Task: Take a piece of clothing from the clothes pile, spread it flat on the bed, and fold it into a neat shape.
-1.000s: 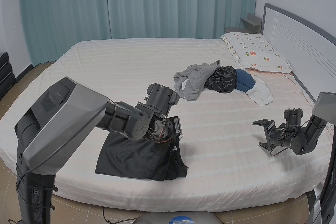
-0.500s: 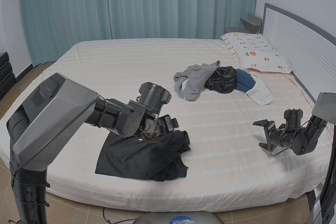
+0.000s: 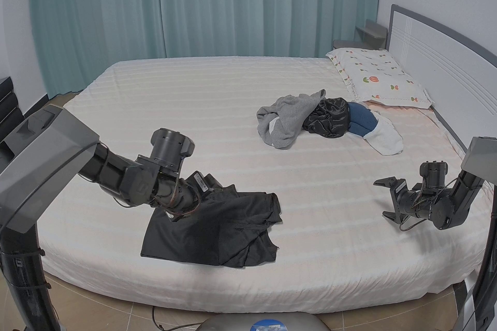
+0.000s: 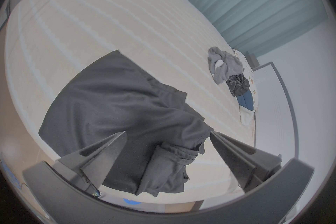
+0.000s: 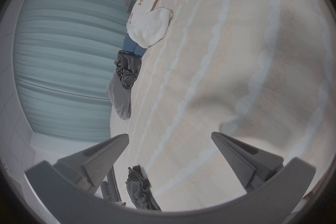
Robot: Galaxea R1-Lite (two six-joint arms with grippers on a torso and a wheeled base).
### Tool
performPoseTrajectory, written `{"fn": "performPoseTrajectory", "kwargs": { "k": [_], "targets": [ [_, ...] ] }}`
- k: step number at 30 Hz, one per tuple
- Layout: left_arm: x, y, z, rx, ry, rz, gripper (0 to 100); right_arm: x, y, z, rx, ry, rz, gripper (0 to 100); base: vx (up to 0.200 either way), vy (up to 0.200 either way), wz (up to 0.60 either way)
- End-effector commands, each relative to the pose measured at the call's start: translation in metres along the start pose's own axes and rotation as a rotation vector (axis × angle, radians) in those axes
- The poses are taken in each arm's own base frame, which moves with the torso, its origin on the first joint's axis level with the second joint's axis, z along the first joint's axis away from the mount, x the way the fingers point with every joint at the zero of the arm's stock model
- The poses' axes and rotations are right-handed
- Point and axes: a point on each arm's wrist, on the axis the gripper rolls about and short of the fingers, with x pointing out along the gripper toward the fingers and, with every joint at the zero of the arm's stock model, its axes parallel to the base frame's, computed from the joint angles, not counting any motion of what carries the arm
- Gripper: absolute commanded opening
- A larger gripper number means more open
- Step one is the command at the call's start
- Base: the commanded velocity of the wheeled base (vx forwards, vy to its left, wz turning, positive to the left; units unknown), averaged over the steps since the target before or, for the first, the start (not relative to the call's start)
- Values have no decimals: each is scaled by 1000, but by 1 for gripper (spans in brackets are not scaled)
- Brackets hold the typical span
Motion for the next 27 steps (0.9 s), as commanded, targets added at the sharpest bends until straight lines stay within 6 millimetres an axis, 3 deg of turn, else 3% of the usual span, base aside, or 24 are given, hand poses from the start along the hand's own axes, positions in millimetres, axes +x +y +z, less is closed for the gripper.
{"fn": "performPoseTrajectory", "kwargs": {
  "k": [1,6,13,18,21,27],
  "targets": [
    [-15,32,14,-94,25,-30,100,0,0,-1,-4,2,0,100,0,200,0],
    [-11,65,22,-187,40,-99,100,1,2,-4,-11,10,-5,100,0,200,0],
    [-9,74,23,-196,32,-103,100,0,6,-15,-33,27,-5,100,0,200,0],
    [-3,87,24,-216,47,-79,100,-20,24,-27,-141,7,19,100,0,200,0],
    [-2,87,24,-215,53,-83,100,-23,31,-39,-194,-1,11,100,0,200,0],
    [-3,88,23,-216,56,-80,100,-19,54,-92,-354,21,-21,100,0,200,0]
  ]
}}
